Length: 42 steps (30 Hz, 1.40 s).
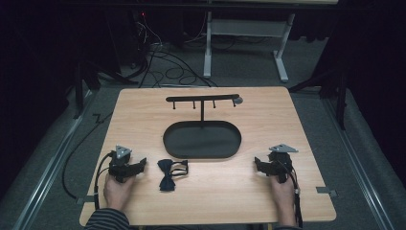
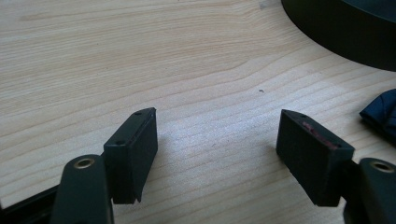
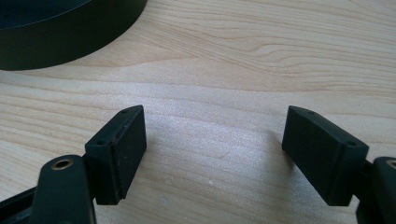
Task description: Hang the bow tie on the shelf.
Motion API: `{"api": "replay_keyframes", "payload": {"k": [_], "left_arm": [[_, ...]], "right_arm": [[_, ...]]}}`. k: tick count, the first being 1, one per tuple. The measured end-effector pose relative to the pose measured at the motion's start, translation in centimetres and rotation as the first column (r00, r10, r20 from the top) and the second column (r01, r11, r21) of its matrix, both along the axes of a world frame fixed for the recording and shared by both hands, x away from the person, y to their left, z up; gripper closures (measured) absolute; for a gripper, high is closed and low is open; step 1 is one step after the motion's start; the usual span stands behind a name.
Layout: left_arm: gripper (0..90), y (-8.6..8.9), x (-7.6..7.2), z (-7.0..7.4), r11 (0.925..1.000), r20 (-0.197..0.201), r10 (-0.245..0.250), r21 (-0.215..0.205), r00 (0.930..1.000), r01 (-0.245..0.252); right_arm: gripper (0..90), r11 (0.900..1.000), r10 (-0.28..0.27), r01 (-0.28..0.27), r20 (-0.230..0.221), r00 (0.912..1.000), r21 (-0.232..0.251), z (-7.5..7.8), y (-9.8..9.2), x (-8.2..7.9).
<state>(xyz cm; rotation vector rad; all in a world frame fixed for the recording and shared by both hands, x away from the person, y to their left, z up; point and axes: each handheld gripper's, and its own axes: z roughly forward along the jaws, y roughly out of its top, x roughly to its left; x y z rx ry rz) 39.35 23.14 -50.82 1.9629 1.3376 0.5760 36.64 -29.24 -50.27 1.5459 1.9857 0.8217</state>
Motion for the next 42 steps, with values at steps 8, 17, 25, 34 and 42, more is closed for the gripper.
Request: {"api": "replay_keyframes", "payload": {"k": [8,17,25,34,42], "left_arm": [[30.5,-0.1,0.0,0.0,1.0000,-0.001,0.006,-0.002,1.0000,-0.006],[33.6,0.0,0.0,0.2,0.9995,-0.011,0.007,-0.029,0.9999,-0.008],[35.3,0.0,-0.3,0.7,0.9975,-0.006,-0.005,-0.071,1.0000,0.005],[37.5,-0.3,-0.5,1.6,0.9955,-0.014,-0.014,-0.094,0.9998,0.012],[39.4,-1.2,-0.9,2.3,0.9940,0.023,-0.045,-0.099,0.9987,0.047]], "right_arm": [[23.0,1.000,0.000,0.000,0.000,1.0000,0.000,0.0,0.0,0.0],[23.0,1.000,0.000,0.000,0.000,1.0000,0.000,0.0,0.0,0.0],[23.0,1.000,0.001,-0.001,0.000,1.0000,-0.002,0.0,0.0,0.0],[23.0,1.000,0.000,0.000,0.000,1.0000,0.000,0.0,0.0,0.0],[22.9,1.000,0.002,-0.002,0.001,1.0000,-0.001,0.0,0.0,0.0]]}}
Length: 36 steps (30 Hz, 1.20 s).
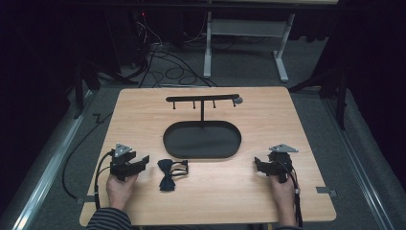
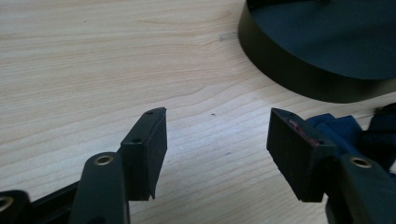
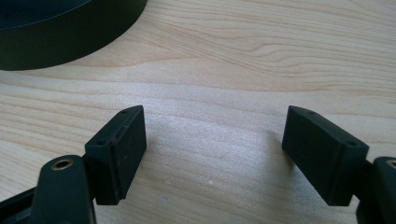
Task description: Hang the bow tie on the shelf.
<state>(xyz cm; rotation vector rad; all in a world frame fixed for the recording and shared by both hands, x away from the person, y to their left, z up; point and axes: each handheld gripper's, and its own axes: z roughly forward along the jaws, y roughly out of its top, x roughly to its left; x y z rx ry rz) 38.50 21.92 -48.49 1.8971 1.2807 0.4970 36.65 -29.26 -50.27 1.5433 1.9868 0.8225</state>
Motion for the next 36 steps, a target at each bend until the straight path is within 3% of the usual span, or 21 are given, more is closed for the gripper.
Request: {"api": "replay_keyframes", "payload": {"k": [4,7,22,25,36], "left_arm": [[41.4,-0.2,-0.3,0.4,1.0000,0.029,-0.007,0.004,0.9996,0.007],[42.8,-0.5,-0.4,0.8,0.9997,0.046,-0.015,-0.018,0.9988,0.016],[38.7,-1.9,-0.8,1.7,0.9951,0.063,-0.081,-0.052,0.9947,0.085],[38.1,-2.3,-0.7,1.8,0.9950,0.038,-0.089,-0.041,0.9953,0.091],[39.4,-3.3,-0.6,2.1,0.9915,0.006,-0.123,-0.042,0.9924,0.123]], "right_arm": [[23.0,1.000,-0.001,0.001,-0.001,1.0000,0.001,0.0,0.0,0.0],[23.0,1.000,0.000,0.000,0.000,1.0000,0.000,0.0,0.0,0.0],[22.9,1.000,-0.001,0.001,-0.001,1.0000,0.002,0.0,0.0,0.0],[22.9,1.000,-0.001,0.001,-0.001,1.0000,0.001,0.0,0.0,0.0],[22.8,1.000,-0.001,0.001,-0.001,1.0000,0.001,0.0,0.0,0.0]]}}
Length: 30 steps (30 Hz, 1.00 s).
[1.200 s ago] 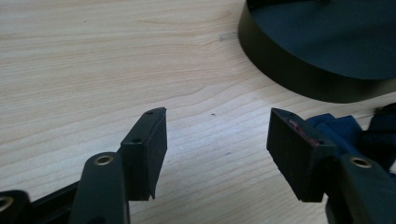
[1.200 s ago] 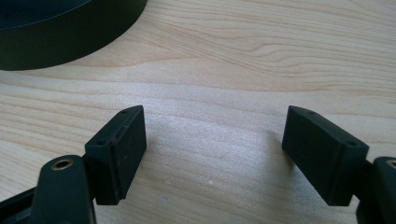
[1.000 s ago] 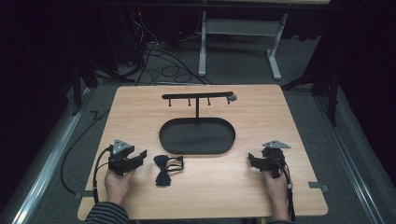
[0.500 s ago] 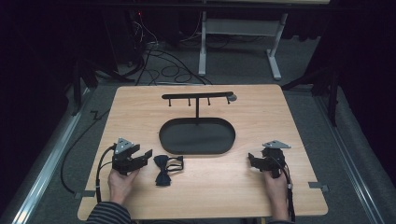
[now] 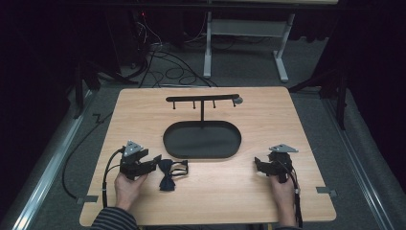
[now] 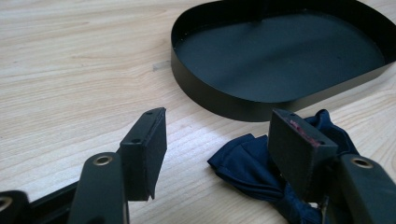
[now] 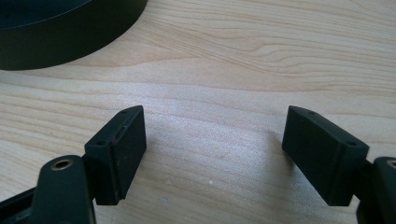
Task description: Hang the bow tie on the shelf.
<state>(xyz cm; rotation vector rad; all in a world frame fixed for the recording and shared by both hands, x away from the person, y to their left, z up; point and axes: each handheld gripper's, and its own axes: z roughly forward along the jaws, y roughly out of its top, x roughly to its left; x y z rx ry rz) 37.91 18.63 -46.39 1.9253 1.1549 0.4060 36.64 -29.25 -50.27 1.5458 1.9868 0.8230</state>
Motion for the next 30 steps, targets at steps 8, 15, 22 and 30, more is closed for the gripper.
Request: {"api": "replay_keyframes", "payload": {"k": [8,15,22,30], "left_arm": [[40.2,-1.0,-0.2,0.5,0.9985,0.003,-0.055,0.002,0.9985,0.055],[39.1,-1.8,-0.3,0.6,0.9932,-0.002,-0.113,0.029,0.9936,0.113],[39.4,-2.6,-0.3,0.8,0.9879,-0.001,-0.151,0.037,0.9886,0.151],[41.7,-4.0,-0.1,0.8,0.9783,-0.024,-0.201,0.047,0.9793,0.202]], "right_arm": [[22.8,1.000,0.002,-0.002,-0.001,1.0000,0.000,0.0,0.0,0.0],[22.8,1.000,0.002,-0.002,-0.001,1.0000,0.000,0.0,0.0,0.0],[22.8,1.000,0.002,-0.002,-0.001,1.0000,0.000,0.0,0.0,0.0],[22.8,1.000,0.000,0.000,0.000,1.0000,0.001,0.0,0.0,0.0]]}}
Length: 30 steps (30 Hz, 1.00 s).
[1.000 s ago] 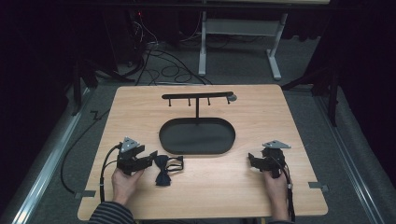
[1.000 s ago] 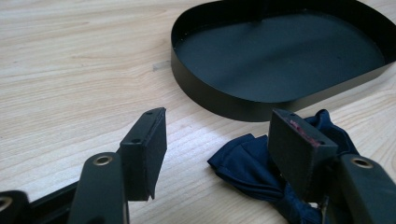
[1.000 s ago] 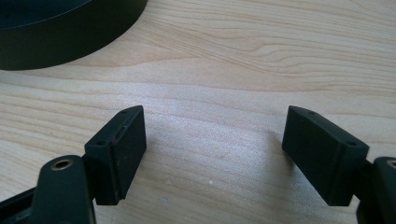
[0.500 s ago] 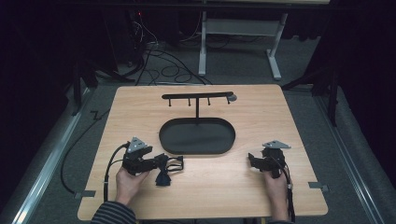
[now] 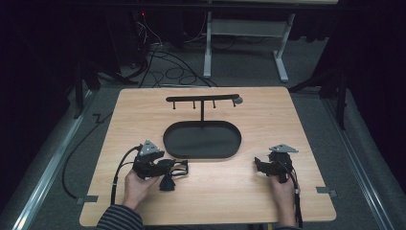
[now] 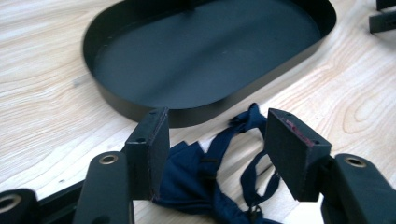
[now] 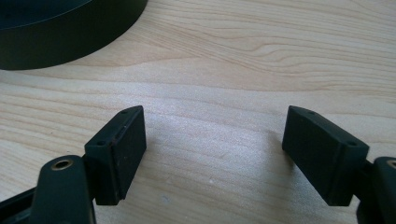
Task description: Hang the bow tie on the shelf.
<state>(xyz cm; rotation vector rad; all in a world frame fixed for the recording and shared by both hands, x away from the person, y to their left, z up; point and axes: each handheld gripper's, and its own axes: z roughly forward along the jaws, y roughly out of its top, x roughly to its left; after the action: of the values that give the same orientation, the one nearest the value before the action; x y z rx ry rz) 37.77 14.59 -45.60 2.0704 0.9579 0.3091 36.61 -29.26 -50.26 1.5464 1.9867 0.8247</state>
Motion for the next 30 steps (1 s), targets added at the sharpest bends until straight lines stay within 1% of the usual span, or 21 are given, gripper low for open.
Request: {"api": "replay_keyframes", "payload": {"k": [6,9,15,23,30], "left_arm": [[45.3,-0.7,0.0,-0.3,0.9996,-0.007,-0.020,0.018,0.9998,0.020],[48.2,-1.2,0.3,-0.8,0.9987,-0.024,-0.035,0.036,0.9991,0.036],[54.5,-1.5,0.7,-1.3,0.9979,-0.034,-0.041,0.050,0.9986,0.043],[62.3,-2.0,1.3,-2.4,0.9956,-0.053,-0.044,0.080,0.9976,0.048],[69.4,-2.0,1.6,-2.8,0.9941,-0.061,-0.051,0.092,0.9968,0.057]], "right_arm": [[22.8,1.000,-0.001,0.001,-0.001,1.0000,0.001,0.0,0.0,0.0],[22.8,1.000,0.000,0.000,-0.001,1.0000,0.001,0.0,0.0,0.0],[22.8,1.000,-0.001,0.001,-0.001,1.0000,0.001,0.0,0.0,0.0],[22.7,1.000,-0.001,0.001,-0.001,1.0000,0.001,0.0,0.0,0.0],[22.7,1.000,0.000,0.000,-0.001,1.0000,0.000,0.0,0.0,0.0]]}}
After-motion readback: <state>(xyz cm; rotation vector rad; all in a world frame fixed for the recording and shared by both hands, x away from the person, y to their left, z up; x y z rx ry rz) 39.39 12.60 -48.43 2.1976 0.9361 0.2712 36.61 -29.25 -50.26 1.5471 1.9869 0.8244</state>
